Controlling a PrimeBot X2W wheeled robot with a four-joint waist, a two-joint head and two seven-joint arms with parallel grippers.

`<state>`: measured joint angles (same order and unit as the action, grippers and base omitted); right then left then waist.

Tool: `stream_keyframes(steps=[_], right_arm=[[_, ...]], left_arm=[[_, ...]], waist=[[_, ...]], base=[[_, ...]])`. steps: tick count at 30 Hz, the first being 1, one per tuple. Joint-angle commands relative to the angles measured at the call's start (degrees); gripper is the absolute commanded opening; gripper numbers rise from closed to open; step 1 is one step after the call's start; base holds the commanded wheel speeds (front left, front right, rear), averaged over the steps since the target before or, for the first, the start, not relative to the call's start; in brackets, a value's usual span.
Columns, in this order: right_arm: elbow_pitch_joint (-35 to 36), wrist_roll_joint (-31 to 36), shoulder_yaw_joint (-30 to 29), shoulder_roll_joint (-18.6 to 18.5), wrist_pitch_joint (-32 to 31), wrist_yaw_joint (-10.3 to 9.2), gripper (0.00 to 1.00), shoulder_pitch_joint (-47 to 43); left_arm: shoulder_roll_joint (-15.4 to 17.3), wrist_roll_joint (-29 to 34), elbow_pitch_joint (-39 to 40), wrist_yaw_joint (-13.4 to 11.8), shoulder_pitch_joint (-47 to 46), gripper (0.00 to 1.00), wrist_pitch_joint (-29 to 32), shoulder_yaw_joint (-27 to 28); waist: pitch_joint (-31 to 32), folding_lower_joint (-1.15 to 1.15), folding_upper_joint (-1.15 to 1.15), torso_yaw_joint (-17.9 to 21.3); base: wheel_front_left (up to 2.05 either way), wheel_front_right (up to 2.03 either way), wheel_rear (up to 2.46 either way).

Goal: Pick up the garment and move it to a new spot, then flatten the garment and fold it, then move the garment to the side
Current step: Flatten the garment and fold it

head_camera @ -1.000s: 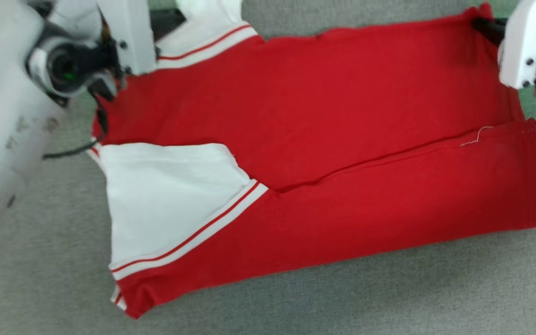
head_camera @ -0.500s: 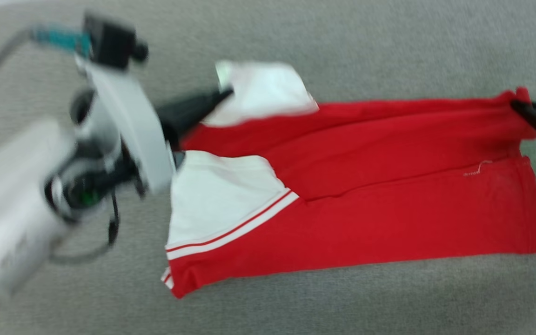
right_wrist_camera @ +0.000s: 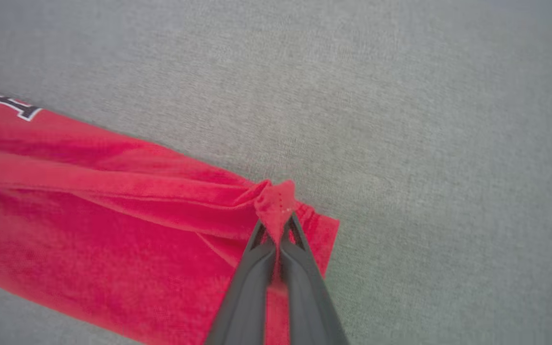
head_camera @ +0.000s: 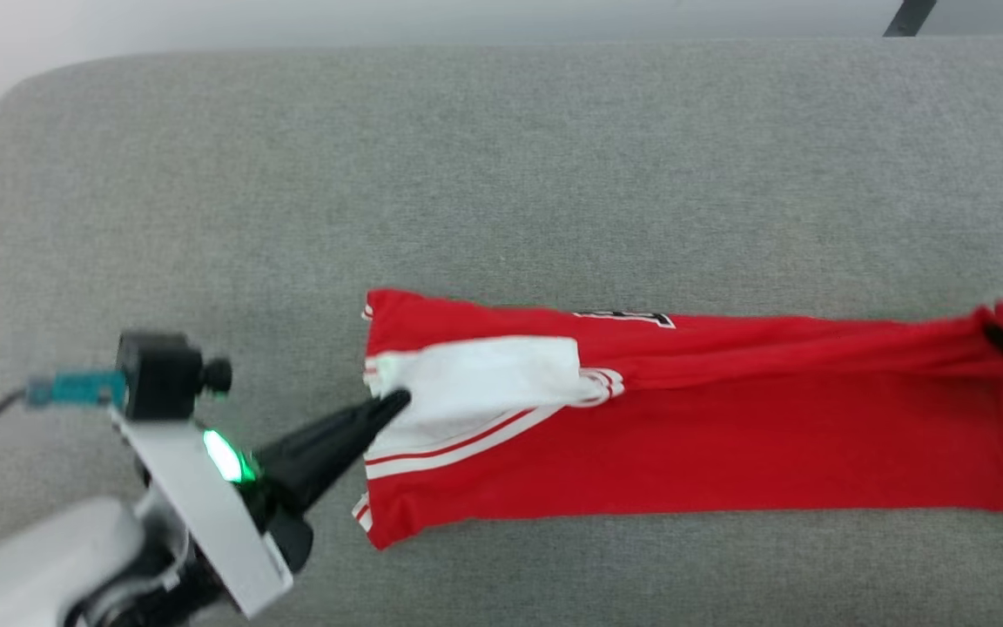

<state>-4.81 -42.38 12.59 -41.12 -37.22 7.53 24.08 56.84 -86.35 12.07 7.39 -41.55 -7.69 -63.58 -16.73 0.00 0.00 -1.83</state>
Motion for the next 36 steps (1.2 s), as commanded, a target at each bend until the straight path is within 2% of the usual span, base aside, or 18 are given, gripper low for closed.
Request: stream_keyframes(steps=[1,4,9,13,20,21,22,23,24,25,29,36], right_arm=[[0.87,0.47,-1.44,0.56,-0.39,-0.06,0.0,-2.11],[2.77,1.58,-4.3,1.95,-1.74,-0.06,0.0,-6.12],[2.46,4.91,-6.23,4.39,-3.48,-0.06,0.0,-9.87],[1.38,6.09,-6.82,6.37,-3.68,-0.06,0.0,-10.4],[-0.09,6.8,-7.07,8.33,-2.75,-0.06,0.0,-10.7],[-0.19,6.81,-7.2,8.54,-2.49,-0.06,0.05,-10.67],[-0.21,6.84,-7.36,8.79,-1.85,-0.06,0.29,-10.6],[-0.21,6.91,-7.59,9.01,-1.26,-0.06,0.59,-10.53],[-0.18,6.98,-7.94,9.23,-0.65,-0.06,1.0,-10.45],[-0.18,6.96,-8.33,9.44,-0.21,-0.06,1.0,-10.32],[0.13,6.74,-9.3,9.69,0.38,-0.06,1.0,-10.19],[1.23,6.3,-12.3,8.47,-2.05,-0.06,1.0,-10.94]], left_arm=[[-0.05,-0.71,0.46,0.13,1.6,0.0,-1.42,-0.06],[-0.7,0.57,-0.17,0.13,4.04,0.0,-2.19,-2.07],[-5.83,1.04,-4.7,0.13,5.24,0.0,-2.22,-4.84],[-9.06,2.08,-9.51,0.13,4.07,0.0,-1.72,-6.0],[-12.4,3.89,-15.98,0.13,3.02,0.0,-2.87,-7.16],[-12.61,4.0,-16.57,0.13,2.93,0.0,-2.99,-7.3],[-12.75,4.24,-17.08,0.13,2.84,0.22,-3.25,-7.36],[-12.96,4.31,-17.52,0.13,2.78,0.48,-3.55,-7.39],[-13.19,4.21,-17.84,0.13,2.83,0.83,-4.05,-7.31],[-13.29,4.16,-18.11,0.13,2.94,1.0,-4.48,-7.15],[-13.21,3.78,-18.75,0.13,3.39,1.0,-5.76,-6.28],[-12.54,5.42,-20.85,-0.08,5.75,1.0,-7.4,-1.81]], waist=[[0.03,0.0,0.0,-0.31],[-0.21,0.0,0.0,-0.66],[-0.83,0.0,0.0,-1.33],[-1.3,0.0,0.0,-1.66],[-1.85,0.0,0.0,-1.57],[-1.84,0.0,0.0,-1.56],[-1.8,0.0,0.0,-1.53],[-1.73,0.0,0.0,-1.49],[-1.64,0.0,0.0,-1.46],[-1.53,0.0,0.0,-1.41],[-1.01,0.0,0.0,-1.32],[0.14,0.0,0.0,-1.68]], base=[[0.0,0.0,0.0],[0.0,0.0,0.0],[0.0,0.0,0.0],[0.0,0.0,0.0],[0.0,0.0,0.0],[0.0,0.0,0.0],[0.0,0.0,0.0],[0.0,0.0,0.0],[0.0,0.0,0.0],[0.0,0.0,0.0],[0.0,0.0,0.0],[0.0,0.0,0.0]])
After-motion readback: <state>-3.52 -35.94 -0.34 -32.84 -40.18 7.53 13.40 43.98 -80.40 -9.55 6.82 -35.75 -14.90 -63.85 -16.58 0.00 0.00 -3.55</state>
